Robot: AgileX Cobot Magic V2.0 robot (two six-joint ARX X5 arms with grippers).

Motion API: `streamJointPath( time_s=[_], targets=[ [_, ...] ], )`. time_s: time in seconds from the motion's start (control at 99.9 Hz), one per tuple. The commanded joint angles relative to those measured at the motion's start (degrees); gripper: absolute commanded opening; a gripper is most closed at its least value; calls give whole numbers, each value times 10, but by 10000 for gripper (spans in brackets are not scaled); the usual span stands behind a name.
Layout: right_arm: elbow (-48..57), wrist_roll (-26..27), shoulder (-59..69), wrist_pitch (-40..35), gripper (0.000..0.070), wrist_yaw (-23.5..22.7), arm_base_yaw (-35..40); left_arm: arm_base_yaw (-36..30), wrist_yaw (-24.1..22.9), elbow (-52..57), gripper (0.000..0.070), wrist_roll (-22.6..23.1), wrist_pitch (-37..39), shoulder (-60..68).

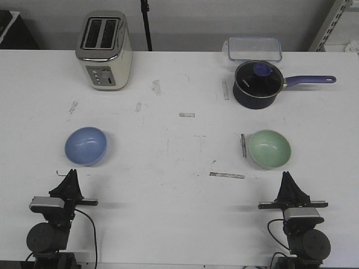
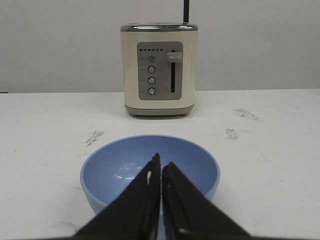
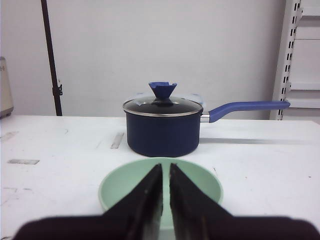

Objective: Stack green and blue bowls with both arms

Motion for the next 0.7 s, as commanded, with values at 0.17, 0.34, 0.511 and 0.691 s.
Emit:
streamJointPath(
  time_s=[0.17, 0.34, 0.511, 0.691],
  targets=[
    [-2, 3, 0, 5, 15, -2, 0, 0, -1, -12, 1, -1, 7, -1],
    [2, 6, 0, 9, 14, -1, 0, 0, -1, -13, 1, -1, 7, -1],
    [40, 3, 4, -37, 14, -1, 0, 0, -1, -13, 1, -1, 7, -1],
    [107, 4, 49, -101, 14, -1, 0, 0, -1, -12, 1, -1, 7, -1]
  ],
)
